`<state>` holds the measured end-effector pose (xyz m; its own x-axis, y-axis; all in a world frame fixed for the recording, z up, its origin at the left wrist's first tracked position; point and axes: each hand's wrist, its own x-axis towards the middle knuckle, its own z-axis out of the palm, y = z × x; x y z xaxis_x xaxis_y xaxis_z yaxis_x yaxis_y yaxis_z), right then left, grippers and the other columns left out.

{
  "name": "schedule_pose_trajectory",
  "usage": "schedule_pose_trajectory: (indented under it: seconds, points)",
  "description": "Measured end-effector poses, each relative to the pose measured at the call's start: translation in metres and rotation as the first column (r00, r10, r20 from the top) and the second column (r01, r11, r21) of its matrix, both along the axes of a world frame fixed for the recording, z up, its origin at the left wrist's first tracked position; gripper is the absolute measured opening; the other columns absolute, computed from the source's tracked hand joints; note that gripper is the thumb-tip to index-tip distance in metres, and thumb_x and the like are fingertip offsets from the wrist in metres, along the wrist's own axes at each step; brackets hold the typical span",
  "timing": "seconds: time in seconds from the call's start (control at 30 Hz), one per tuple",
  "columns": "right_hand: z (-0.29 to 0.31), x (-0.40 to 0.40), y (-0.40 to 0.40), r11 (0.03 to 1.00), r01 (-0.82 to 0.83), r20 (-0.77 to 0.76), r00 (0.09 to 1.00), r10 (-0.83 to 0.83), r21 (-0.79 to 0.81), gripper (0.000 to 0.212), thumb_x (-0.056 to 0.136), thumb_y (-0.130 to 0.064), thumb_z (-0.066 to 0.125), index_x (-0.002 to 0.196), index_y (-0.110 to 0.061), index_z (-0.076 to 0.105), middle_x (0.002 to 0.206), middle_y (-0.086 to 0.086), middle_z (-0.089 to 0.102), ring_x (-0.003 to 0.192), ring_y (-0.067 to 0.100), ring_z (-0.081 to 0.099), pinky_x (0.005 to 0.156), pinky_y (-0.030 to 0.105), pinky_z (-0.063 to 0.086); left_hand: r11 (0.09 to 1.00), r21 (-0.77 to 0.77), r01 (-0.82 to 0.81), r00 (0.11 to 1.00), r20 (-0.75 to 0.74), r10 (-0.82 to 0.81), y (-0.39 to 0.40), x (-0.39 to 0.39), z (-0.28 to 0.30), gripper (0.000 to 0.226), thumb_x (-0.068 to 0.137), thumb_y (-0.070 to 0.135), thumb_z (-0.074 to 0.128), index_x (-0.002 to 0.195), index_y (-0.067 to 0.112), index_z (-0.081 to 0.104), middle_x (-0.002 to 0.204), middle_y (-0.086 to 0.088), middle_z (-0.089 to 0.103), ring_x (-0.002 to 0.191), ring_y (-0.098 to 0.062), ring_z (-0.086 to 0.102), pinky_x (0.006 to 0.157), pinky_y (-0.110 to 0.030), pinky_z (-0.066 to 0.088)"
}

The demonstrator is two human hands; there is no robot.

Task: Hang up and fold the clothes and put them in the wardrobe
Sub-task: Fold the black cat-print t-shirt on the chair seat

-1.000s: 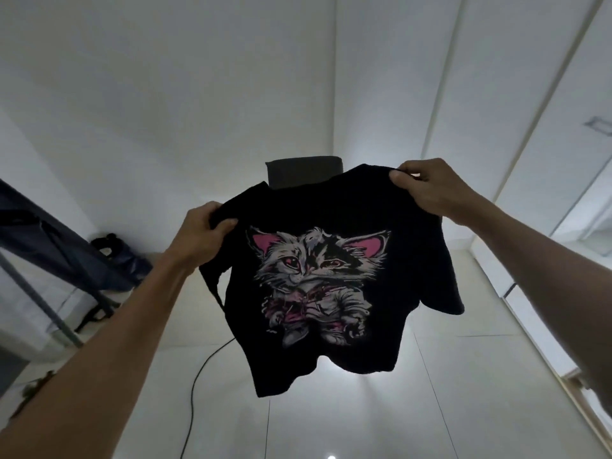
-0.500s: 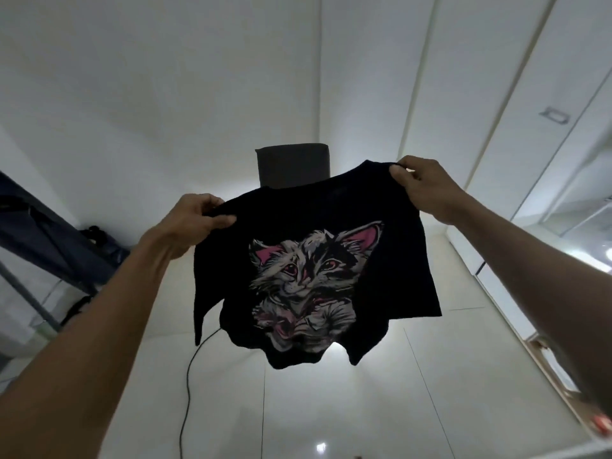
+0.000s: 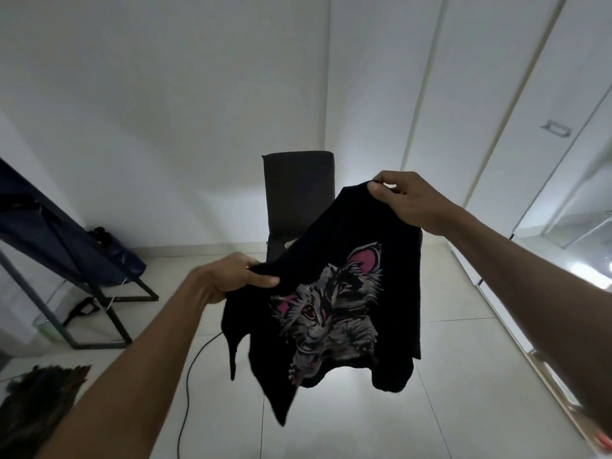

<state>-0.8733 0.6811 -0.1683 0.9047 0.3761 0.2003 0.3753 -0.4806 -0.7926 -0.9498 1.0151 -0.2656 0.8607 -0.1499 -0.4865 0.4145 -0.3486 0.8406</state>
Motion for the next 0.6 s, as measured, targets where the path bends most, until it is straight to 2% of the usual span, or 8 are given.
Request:
schedule_pose_trajectory:
  seconds: [0.07, 0.2, 0.3, 0.37, 0.43, 0.5, 0.53, 0.6]
  points:
    - [0.004, 0.001, 0.006, 0.998, -0.039, 0.014, 0.999, 0.039, -0.040, 0.021, 0.104, -0.029, 0.054, 0.097, -0.016, 0.070, 0.073, -0.011, 0.066, 0.061, -0.002, 0.060, 0.058, 0.011, 0.044, 0.998, -0.047, -0.032, 0.999, -0.029, 0.031, -0.011, -0.002, -0.009, 0.030, 0.074, 0.011, 0.083, 0.099, -0.004, 0.074, 0.094, -0.020, 0.074, 0.078, -0.030, 0.072, 0.071, -0.032, 0.057]
    - [0.018, 0.005, 0.001, 0.992, -0.025, 0.038, 0.999, 0.030, -0.121, 0.022, 0.103, -0.029, 0.055, 0.101, -0.014, 0.070, 0.081, -0.005, 0.068, 0.062, -0.006, 0.062, 0.059, 0.007, 0.045, 0.916, -0.341, -0.210, 0.969, 0.051, 0.241, -0.011, 0.005, -0.017, 0.024, 0.072, 0.001, 0.077, 0.093, 0.000, 0.066, 0.095, -0.019, 0.068, 0.081, -0.029, 0.068, 0.071, -0.034, 0.056]
    - [0.022, 0.010, -0.011, 0.991, -0.006, 0.041, 0.999, 0.011, -0.134, 0.022, 0.103, -0.031, 0.055, 0.101, -0.015, 0.071, 0.084, -0.001, 0.070, 0.063, -0.004, 0.063, 0.060, 0.008, 0.047, 0.898, -0.383, -0.215, 0.949, 0.134, 0.284, -0.004, 0.015, -0.007, 0.029, 0.065, 0.008, 0.080, 0.084, 0.008, 0.057, 0.085, -0.014, 0.059, 0.070, -0.024, 0.061, 0.065, -0.032, 0.052]
    - [0.021, 0.012, -0.015, 0.991, -0.007, 0.046, 0.999, 0.013, -0.133, 0.022, 0.103, -0.032, 0.055, 0.101, -0.016, 0.071, 0.084, 0.001, 0.071, 0.063, -0.002, 0.061, 0.060, 0.009, 0.047, 0.929, -0.332, -0.163, 0.959, 0.167, 0.228, -0.002, 0.020, 0.002, 0.029, 0.068, 0.008, 0.082, 0.085, 0.007, 0.059, 0.087, -0.014, 0.065, 0.075, -0.027, 0.067, 0.070, -0.035, 0.058]
    - [0.021, 0.014, -0.016, 0.992, -0.003, 0.060, 0.998, 0.011, -0.129, 0.022, 0.103, -0.032, 0.055, 0.101, -0.017, 0.071, 0.087, 0.003, 0.071, 0.066, 0.001, 0.062, 0.062, 0.009, 0.047, 0.994, -0.107, -0.011, 0.993, 0.119, 0.024, -0.006, 0.021, 0.009, 0.034, 0.076, 0.008, 0.082, 0.107, 0.010, 0.068, 0.103, -0.011, 0.074, 0.094, -0.030, 0.072, 0.085, -0.043, 0.058]
    - [0.022, 0.016, -0.016, 0.987, 0.007, 0.076, 0.997, 0.005, -0.161, 0.022, 0.102, -0.032, 0.055, 0.101, -0.017, 0.071, 0.088, -0.001, 0.071, 0.067, -0.003, 0.062, 0.064, 0.008, 0.047, 0.991, 0.081, 0.106, 0.994, 0.022, -0.108, -0.015, 0.020, 0.007, 0.038, 0.080, 0.010, 0.081, 0.114, 0.023, 0.070, 0.107, -0.006, 0.075, 0.098, -0.025, 0.073, 0.086, -0.043, 0.057]
    - [0.022, 0.017, -0.018, 0.982, 0.008, 0.082, 0.997, 0.008, -0.191, 0.022, 0.102, -0.032, 0.055, 0.101, -0.017, 0.071, 0.088, -0.003, 0.071, 0.067, -0.005, 0.062, 0.066, 0.009, 0.046, 0.992, 0.105, 0.071, 0.997, 0.028, -0.074, -0.017, 0.020, 0.006, 0.037, 0.080, 0.009, 0.081, 0.113, 0.021, 0.071, 0.107, -0.007, 0.075, 0.095, -0.024, 0.073, 0.083, -0.041, 0.058]
    - [0.021, 0.020, -0.024, 0.968, 0.020, 0.096, 0.995, 0.004, -0.249, 0.022, 0.102, -0.034, 0.056, 0.098, -0.019, 0.071, 0.086, -0.004, 0.070, 0.068, -0.003, 0.062, 0.070, 0.016, 0.046, 0.992, -0.007, -0.124, 0.984, 0.125, 0.124, -0.014, 0.022, 0.006, 0.032, 0.078, 0.000, 0.079, 0.108, 0.009, 0.068, 0.103, -0.017, 0.072, 0.083, -0.024, 0.072, 0.067, -0.032, 0.059]
